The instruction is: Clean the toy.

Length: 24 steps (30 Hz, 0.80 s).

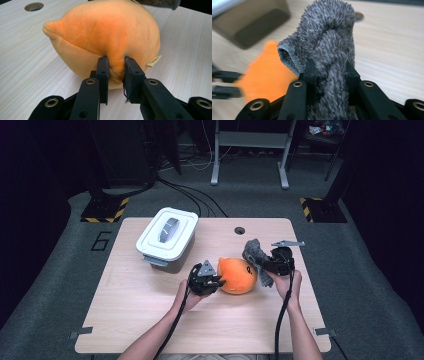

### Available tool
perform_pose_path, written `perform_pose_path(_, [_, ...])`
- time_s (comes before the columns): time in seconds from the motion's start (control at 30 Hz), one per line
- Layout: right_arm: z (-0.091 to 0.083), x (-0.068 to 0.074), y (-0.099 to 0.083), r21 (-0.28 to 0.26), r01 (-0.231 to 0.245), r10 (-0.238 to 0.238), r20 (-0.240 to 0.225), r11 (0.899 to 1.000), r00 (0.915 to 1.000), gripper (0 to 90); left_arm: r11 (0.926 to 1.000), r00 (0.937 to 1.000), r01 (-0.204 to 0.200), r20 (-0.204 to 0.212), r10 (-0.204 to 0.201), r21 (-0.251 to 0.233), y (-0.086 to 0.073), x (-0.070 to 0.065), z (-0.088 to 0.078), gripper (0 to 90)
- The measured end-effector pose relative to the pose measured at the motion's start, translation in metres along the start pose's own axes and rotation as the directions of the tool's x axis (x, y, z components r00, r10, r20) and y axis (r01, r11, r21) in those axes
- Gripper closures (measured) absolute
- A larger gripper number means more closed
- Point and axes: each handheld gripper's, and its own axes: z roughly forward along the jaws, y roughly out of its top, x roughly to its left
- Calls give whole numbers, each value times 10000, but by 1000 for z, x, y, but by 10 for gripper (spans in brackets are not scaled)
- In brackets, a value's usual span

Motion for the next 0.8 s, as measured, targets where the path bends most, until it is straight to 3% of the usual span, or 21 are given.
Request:
perform_pose_path(0.03, [-4,14,7,-159,339,-342,-192,9993,9992,703,10000,10000,67,-22,-67,0,2,0,0,755])
perform_pose_path(0.2, [-2,43,13,-268,961,-975,-559,9950,9937,703,9997,9997,253,-33,-253,32,5,0,2,755])
perform_pose_path(0.3, [3,53,13,-195,1201,-1211,-650,9926,9905,703,9994,9994,338,-26,-338,7,6,0,3,754])
perform_pose_path(0.4, [17,66,10,206,1503,-1483,-772,9884,9859,702,9993,9993,379,-55,-379,31,6,0,2,755])
perform_pose_path(0.53, [27,69,4,408,1569,-1539,-669,9868,9858,702,9986,9986,512,-97,-511,115,6,2,3,755])
perform_pose_path(0.8, [24,62,1,406,1648,-1634,-366,9855,9859,702,9978,9978,665,-12,-666,-33,5,2,3,755])
